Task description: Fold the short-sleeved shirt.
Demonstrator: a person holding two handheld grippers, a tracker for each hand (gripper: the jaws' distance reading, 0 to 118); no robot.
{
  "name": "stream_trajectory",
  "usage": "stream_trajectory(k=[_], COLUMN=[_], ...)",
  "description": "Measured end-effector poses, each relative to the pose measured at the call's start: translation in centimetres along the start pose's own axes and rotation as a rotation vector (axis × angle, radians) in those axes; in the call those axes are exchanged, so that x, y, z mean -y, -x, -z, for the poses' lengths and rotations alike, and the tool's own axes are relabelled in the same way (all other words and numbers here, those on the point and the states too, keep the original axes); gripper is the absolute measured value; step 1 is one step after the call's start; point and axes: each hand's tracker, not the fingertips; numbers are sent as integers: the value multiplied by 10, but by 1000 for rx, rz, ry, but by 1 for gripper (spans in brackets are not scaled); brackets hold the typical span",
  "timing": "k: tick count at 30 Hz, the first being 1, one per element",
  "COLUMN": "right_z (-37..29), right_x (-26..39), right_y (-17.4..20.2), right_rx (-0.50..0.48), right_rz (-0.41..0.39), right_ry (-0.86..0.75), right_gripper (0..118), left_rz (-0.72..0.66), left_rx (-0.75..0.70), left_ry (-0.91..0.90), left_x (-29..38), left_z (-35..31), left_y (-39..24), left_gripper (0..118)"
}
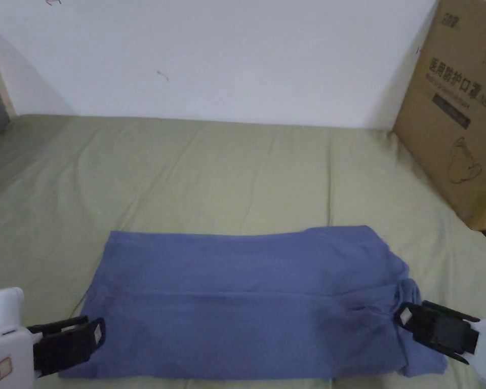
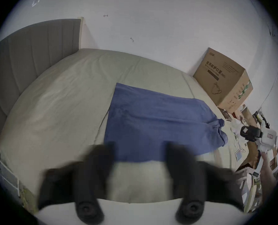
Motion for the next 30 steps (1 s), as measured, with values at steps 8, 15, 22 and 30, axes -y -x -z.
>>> stream_trajectory(k=[8,15,22,30], right_z=[-19,-4,30,105], right_x=[8,11,3,-19], right_y=[3,-15,-36,-83], right_rx=[21,19,83,198], right_rz=[-86,-43,-19,-62], right_ry=[7,59,109,223], right_gripper=[0,0,0,116], left_rz=[1,-103,54,33], left_rx=[-85,-192,-265,-156], left_ry=[46,217,323,199], left_x=[-2,-2,10,-9], left_z=[4,106,142,90], left_y=[-1,38,26,9], left_gripper=[9,114,106,4])
